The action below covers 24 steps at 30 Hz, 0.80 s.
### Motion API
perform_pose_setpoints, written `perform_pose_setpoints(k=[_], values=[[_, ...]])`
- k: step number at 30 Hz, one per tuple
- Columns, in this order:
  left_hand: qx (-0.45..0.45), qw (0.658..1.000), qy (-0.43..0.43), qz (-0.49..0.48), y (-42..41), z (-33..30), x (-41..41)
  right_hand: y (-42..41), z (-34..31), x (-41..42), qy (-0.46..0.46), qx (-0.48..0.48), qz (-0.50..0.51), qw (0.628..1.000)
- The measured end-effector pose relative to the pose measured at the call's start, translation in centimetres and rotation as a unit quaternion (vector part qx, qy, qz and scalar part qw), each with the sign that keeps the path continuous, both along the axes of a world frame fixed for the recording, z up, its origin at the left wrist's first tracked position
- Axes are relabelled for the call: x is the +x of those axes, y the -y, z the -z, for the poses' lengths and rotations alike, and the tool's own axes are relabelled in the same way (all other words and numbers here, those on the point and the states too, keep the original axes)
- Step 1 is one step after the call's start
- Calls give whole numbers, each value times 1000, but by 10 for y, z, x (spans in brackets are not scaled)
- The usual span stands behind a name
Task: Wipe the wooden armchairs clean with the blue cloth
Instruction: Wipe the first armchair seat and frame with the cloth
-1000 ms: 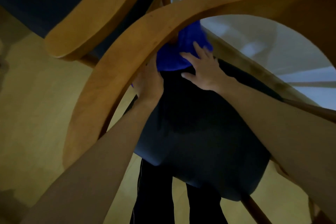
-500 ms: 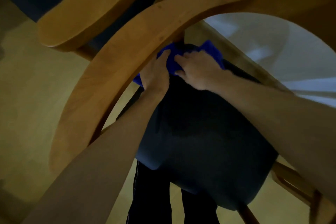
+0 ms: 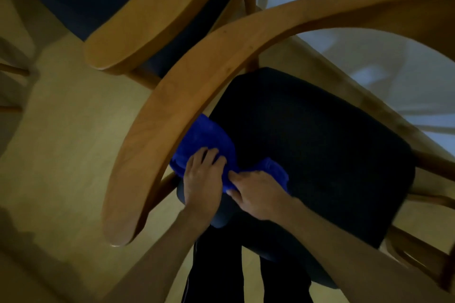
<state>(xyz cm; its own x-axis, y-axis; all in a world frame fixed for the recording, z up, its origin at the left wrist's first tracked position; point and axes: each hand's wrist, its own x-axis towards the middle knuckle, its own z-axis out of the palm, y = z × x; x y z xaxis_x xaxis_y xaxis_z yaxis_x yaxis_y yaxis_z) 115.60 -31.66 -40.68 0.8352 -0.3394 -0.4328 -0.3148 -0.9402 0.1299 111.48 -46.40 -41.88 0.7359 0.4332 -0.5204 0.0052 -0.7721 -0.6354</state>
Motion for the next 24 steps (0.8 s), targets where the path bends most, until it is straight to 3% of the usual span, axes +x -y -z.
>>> perform_pose_setpoints(k=[4, 11, 14, 18, 21, 24], values=[[23, 999, -40, 5, -21, -5, -42, -8, -1, -35, -15, 25, -40, 999], [12, 997, -23, 68, -55, -1, -49, 13, -4, -65, 99, -72, -113, 986], [43, 998, -31, 38, -63, 0, -37, 34, -11, -62, 109, -93, -117, 983], [24, 999, -35, -16, -33, -2, -4, 62, -26, -9, 135, -118, -32, 983], [-101, 993, 6, -58, 4, -11, 37, 98, -39, 50, 221, -119, 99, 963], [-195, 977, 77, -34, 49, -14, 92, 141, -39, 95, 271, -182, 150, 933]])
